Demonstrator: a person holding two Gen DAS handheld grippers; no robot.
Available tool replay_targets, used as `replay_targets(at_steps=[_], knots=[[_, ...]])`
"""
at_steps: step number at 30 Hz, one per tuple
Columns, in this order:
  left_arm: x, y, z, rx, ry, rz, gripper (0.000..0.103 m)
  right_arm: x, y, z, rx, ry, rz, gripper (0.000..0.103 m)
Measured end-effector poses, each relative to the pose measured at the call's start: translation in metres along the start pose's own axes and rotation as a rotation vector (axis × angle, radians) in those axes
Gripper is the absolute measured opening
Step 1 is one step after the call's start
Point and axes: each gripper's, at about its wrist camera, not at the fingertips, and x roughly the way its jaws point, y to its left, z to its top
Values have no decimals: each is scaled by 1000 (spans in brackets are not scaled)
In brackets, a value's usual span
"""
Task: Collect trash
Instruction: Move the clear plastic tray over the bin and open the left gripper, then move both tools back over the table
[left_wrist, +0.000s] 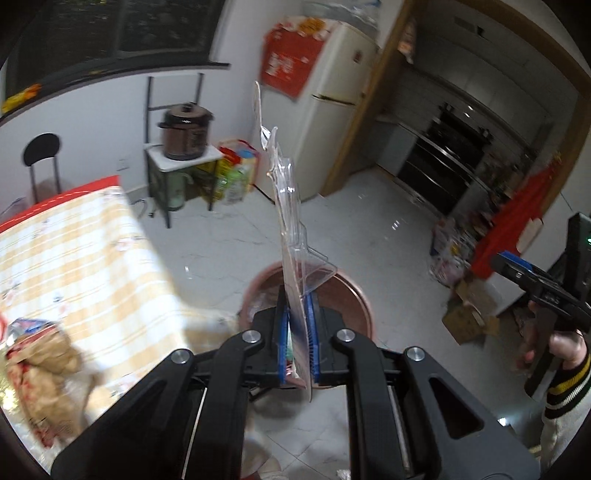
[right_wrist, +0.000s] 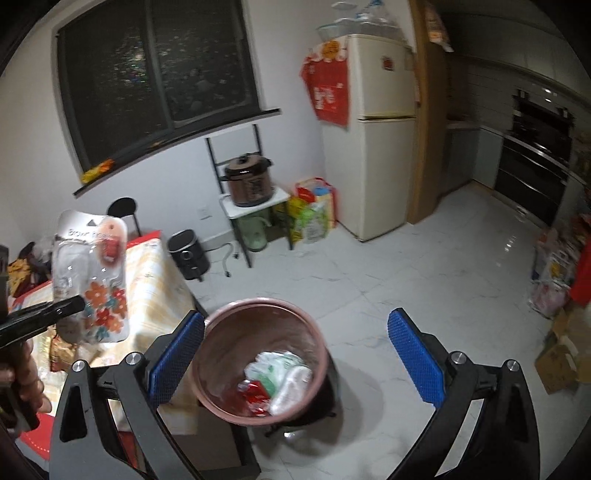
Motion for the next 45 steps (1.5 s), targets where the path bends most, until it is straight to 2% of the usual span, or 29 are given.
replay_targets(at_steps=[9,10,11,12,15,17,21,24,29,33,38,45], knots=[[78,-36,11,75,89,-89,14,-21,-44,-21,65,12,-104,98],[87,-40,13,78,102,-113,26,-24,-47,-22,70,11,-110,98],[93,-41,14,75,110,-131,54,-26,-48,-24,71,10,-113,98],[95,-42,14,66,106,-140,63,-28,-51,-24,74,7,-118,98],[96,-40,15,37,78,-155,69,-36,-55,-28,81,-6,-123,98],[88,-34,17,24,62,-147,82,-38,-57,-28,91,-15,-122,98],[63,-22,18,14,13,-115,93,-44,-56,-26,104,-50,-106,98],[33,-7,21,2,-35,-65,96,-47,-50,-21,108,-83,-75,98],[-32,40,18,-69,-129,29,97,-44,-24,-6,82,-111,-26,98],[-92,78,6,-142,-213,142,97,-35,9,7,40,-128,59,98],[-175,131,-23,-230,-304,344,97,-19,67,22,-30,-120,200,98],[-263,181,-84,-389,-349,554,97,13,164,27,-141,-52,382,98]])
